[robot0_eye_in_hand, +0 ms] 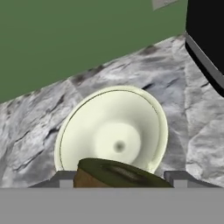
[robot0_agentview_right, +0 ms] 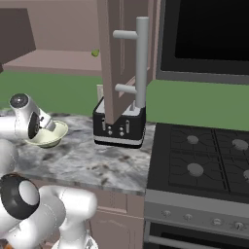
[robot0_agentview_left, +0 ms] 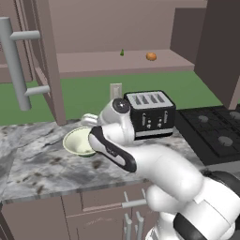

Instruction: Open the cabinet. Pick the kiwi and tangerine from the cabinet and place them into the bowl. Then close the cabinet.

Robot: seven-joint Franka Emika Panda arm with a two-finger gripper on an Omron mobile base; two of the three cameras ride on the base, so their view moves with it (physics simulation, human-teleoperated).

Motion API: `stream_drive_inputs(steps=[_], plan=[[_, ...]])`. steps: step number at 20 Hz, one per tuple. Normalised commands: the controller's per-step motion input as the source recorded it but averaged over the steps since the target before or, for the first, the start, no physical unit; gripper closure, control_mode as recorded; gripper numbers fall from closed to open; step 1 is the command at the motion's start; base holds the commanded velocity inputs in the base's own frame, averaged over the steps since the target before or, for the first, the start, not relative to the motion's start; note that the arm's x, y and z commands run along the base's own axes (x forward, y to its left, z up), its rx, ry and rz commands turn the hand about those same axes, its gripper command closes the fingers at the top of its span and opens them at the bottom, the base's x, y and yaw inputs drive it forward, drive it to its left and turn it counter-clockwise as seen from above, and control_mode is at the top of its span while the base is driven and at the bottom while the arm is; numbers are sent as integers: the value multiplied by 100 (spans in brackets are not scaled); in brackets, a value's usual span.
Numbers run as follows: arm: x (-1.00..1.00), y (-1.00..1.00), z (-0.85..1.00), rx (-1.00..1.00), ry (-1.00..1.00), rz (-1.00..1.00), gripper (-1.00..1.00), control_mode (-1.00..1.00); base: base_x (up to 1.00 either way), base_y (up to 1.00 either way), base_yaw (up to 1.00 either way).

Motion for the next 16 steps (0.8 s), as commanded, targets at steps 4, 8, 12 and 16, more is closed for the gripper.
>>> stream_drive_inputs(steps=[4,8,12,16], plan=[[41,10,-27,0,3,0,100,-100,0,0,0],[41,11,-24,-1,7,0,100,-100,0,0,0],[40,23,-29,0,9,0,100,-100,0,0,0],[33,32,-11,0,2,0,100,-100,0,0,0]])
